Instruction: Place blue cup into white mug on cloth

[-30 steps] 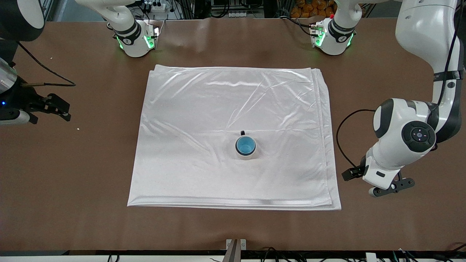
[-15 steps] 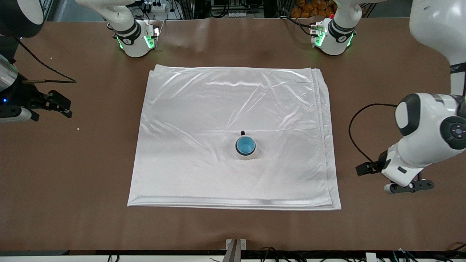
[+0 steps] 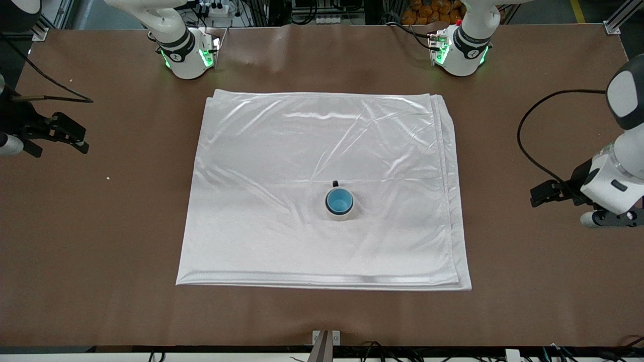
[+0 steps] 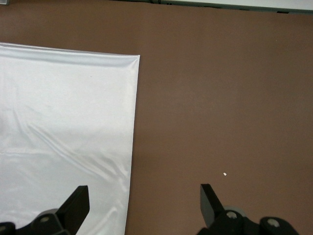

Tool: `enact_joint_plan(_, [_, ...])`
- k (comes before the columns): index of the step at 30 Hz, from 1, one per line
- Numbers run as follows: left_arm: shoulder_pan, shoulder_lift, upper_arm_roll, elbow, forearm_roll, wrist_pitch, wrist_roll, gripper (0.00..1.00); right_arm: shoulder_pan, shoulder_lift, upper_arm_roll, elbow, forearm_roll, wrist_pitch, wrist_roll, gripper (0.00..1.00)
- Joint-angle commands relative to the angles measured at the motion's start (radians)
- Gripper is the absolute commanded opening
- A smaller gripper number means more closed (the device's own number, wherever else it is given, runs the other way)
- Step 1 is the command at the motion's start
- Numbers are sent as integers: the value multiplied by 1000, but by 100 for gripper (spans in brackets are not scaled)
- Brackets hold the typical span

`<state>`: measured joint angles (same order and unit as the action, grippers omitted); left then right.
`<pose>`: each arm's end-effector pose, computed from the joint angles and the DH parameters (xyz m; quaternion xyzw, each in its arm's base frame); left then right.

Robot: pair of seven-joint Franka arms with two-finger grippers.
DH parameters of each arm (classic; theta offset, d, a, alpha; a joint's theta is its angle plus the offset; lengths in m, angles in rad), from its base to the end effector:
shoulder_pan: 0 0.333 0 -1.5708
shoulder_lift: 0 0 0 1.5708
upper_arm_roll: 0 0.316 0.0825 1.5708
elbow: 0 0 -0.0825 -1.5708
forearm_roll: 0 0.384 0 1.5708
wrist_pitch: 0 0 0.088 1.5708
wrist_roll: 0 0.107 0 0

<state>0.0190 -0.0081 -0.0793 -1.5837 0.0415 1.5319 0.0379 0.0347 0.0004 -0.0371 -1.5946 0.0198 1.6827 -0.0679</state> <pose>0.5468 -0.0286 0.6197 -0.9984 0.0487 0.0216 0.0213 0.5655 0.0006 0.6233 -0.9985 -0.0320 -0.0442 0.0083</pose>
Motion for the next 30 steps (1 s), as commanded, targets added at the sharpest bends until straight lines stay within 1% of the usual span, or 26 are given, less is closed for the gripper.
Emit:
enact_joint_plan(1, [7,-75,4,-88,-5,10,31,100,-15,-10,5,-2,28,-8,-10,100])
enact_joint_plan(5, [9,-90,4,-104,-5,8,31,100,-13,-8,5,-2,28,-3,-7,100])
enact_joint_plan(13, [9,-59,7,-85,-6,8,33,100,-13,-8,5,-2,28,-3,-7,100])
enact_joint_plan(30, [9,-59,7,-87,-18,8,36,100,-13,-8,5,-1,28,-3,-10,100])
